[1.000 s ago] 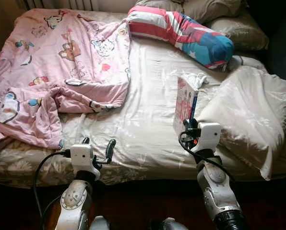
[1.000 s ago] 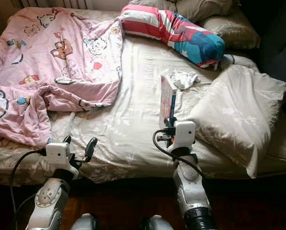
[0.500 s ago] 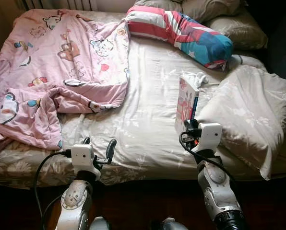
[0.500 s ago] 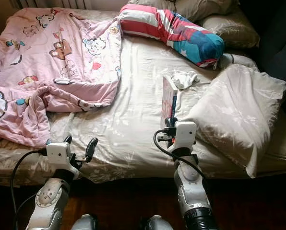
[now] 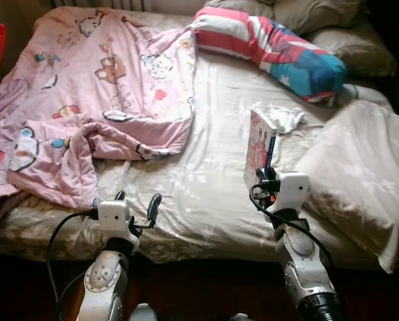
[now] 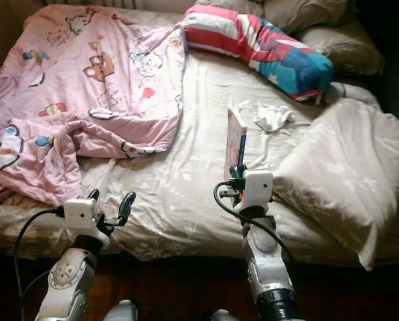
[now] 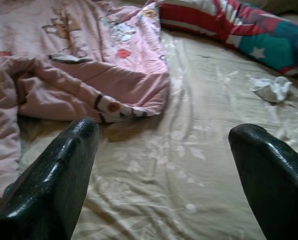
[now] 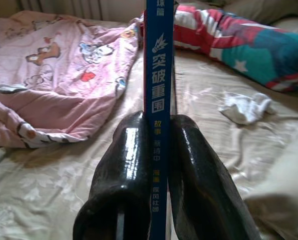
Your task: Clean up the room
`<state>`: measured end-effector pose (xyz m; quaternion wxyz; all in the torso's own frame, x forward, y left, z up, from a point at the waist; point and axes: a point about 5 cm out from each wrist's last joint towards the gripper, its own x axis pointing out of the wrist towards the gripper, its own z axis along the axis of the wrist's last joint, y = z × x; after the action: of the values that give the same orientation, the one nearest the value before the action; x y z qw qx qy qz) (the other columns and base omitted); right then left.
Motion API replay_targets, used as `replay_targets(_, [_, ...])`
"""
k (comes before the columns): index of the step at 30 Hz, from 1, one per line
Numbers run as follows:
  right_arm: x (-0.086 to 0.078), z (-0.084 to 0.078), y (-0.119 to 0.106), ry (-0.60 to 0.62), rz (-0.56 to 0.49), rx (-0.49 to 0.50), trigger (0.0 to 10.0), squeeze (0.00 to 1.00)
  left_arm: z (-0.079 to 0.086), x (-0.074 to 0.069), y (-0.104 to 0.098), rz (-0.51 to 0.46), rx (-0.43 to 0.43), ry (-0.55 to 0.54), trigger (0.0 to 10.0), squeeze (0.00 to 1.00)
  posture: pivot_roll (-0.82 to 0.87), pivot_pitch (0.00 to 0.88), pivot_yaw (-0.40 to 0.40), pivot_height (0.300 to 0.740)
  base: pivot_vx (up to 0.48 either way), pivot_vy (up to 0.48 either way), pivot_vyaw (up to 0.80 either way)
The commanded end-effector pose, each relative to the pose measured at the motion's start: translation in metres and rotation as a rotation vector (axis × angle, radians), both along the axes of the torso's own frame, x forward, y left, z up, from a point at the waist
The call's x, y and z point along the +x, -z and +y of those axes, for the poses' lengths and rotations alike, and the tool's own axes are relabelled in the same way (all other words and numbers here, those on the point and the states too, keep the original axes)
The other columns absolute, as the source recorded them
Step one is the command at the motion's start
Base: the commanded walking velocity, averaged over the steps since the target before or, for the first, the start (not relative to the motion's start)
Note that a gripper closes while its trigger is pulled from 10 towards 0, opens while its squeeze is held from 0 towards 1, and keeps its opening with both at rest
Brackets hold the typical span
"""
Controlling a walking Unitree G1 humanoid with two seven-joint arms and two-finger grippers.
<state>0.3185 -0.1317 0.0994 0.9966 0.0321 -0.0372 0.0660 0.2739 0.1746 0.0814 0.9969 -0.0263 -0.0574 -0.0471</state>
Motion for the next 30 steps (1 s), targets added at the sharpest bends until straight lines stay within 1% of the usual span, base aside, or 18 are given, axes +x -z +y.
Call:
replay_targets(1, [0.0009, -0.0026, -0.0049, 0.010, -0.036, -0.002, 10.0, 0.00, -0.0033, -0.0018, 0.0034, 0.017, 0.001, 0.015, 10.0, 0.00, 0.09, 0.207, -0.087, 0.706, 0.270, 0.000, 0.00])
replay_targets(25, [0.0015, -0.0031, -0.0038, 0.018, -0.037, 0.001, 10.0, 0.00, -0.0025, -0.0033, 0.0049, 0.021, 0.000, 0.015, 10.0, 0.00, 0.09, 0.212, -0.087, 0.706, 0.267, 0.000, 0.00])
replay_targets(30, [0.0019, -0.0038, -0.0022, 0.016, -0.029, -0.011, 10.0, 0.00, -0.0028, -0.0031, 0.0049, 0.022, -0.001, 0.015, 10.0, 0.00, 0.09, 0.211, -0.086, 0.706, 0.000, 0.000, 0.00])
